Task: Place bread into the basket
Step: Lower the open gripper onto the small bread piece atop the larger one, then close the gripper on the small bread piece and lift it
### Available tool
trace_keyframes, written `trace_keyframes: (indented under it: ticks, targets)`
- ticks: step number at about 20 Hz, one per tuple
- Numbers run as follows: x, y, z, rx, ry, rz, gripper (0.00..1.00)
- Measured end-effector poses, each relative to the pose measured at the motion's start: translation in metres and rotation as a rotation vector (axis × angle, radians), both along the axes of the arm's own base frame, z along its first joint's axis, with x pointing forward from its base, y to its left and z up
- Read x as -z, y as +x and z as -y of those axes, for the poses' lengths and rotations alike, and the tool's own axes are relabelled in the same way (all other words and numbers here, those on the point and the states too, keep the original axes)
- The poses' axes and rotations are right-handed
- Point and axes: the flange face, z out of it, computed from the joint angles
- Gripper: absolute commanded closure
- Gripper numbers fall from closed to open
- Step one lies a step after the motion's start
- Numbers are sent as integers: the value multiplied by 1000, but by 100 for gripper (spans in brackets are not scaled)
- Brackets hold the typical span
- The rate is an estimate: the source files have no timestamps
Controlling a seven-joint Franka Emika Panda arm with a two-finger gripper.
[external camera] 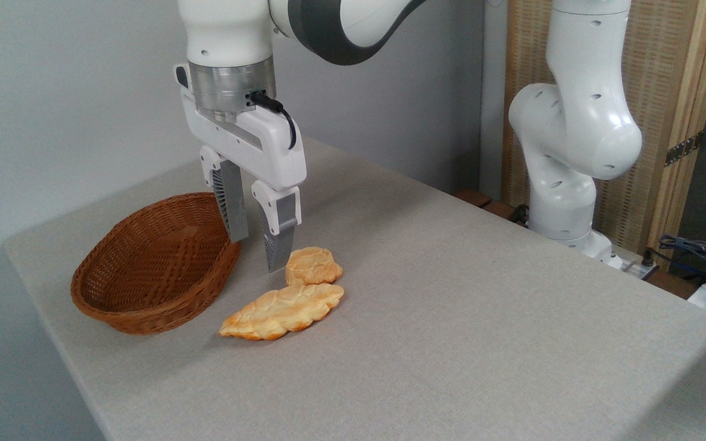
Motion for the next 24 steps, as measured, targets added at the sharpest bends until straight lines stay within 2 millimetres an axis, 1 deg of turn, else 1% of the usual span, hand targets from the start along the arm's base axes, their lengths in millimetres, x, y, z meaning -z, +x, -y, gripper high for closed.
trace_keyframes:
  ticks: [2, 6, 7, 13, 14, 19, 22, 24]
  targets:
    - [2, -1, 0, 1, 1, -7, 0]
    - [28, -5, 7, 14, 10, -58, 0]
    - [31, -5, 8, 17, 11, -66, 0]
    - [61, -19, 32, 63, 22, -126, 0]
    - [68, -23, 37, 74, 26, -143, 0]
    - [95, -37, 53, 110, 38, -198, 0]
    - [114, -49, 67, 135, 37, -242, 0]
    - [118, -51, 72, 142, 35, -250, 0]
